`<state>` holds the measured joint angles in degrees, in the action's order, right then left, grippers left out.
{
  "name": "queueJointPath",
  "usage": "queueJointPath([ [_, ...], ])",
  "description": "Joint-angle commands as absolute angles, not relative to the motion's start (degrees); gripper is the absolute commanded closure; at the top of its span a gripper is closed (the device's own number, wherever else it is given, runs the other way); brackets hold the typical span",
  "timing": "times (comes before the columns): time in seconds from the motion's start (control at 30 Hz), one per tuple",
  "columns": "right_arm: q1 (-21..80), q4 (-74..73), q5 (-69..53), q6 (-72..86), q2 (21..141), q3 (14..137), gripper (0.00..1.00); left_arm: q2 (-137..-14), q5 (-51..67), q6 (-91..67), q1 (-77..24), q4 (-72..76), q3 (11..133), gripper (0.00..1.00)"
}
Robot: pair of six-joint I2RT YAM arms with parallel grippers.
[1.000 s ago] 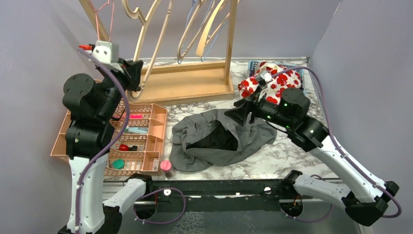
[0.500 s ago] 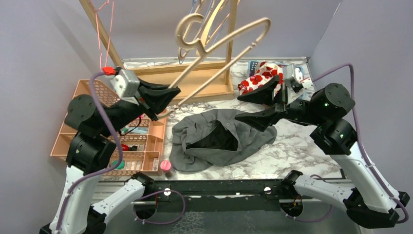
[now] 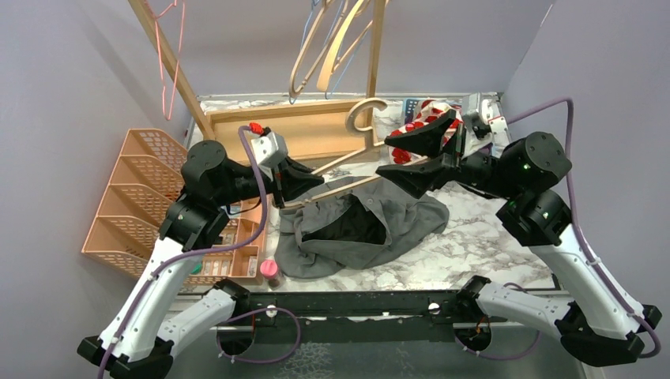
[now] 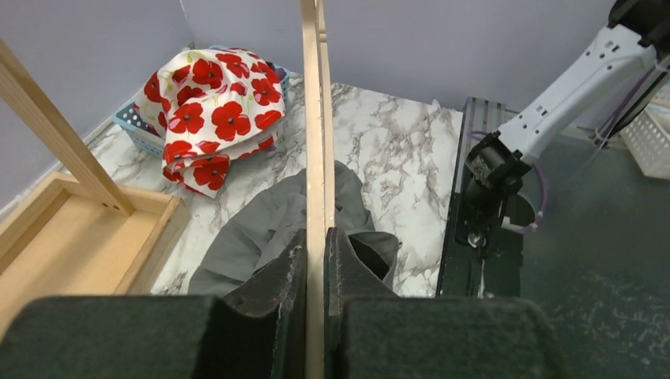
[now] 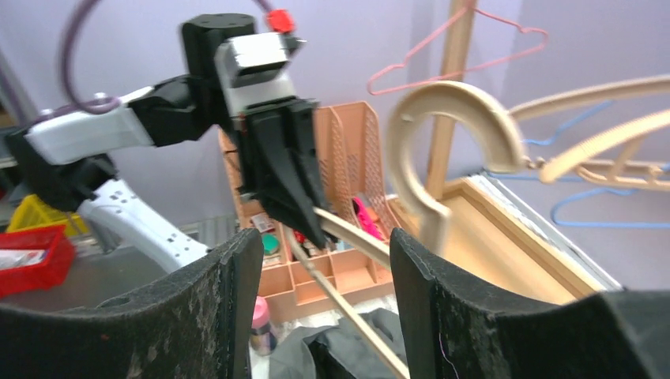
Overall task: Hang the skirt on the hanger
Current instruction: Pick up the hanger from the clothesline, then hang the skirt on the hanger.
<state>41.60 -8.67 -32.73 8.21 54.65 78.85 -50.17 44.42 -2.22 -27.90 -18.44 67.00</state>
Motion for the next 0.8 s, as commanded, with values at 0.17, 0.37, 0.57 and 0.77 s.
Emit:
queueJointPath([
  [0.17, 41.57, -12.92, -22.22, -2.29, 58.84, 76.69, 0.32, -46.52, 47.77, 8.15, -28.26, -15.95, 62.70, 1.00],
  [0.37, 41.57, -19.67, -37.36, -11.85, 65.29, 81.00, 0.32, -46.82, 51.45, 9.96, -28.21, -17.86, 61.95, 1.00],
  [0.57, 41.57, -23.81, -46.38, -17.80, 66.44, 81.83, 0.49, -45.33, 50.32, 9.81, -28.21, -18.44, 60.94, 1.00],
  [0.77, 40.47, -24.48, -49.87, -20.88, 62.65, 79.40, 0.39, -43.15, 49.28, 9.87, -28.28, -18.73, 59.63, 1.00],
])
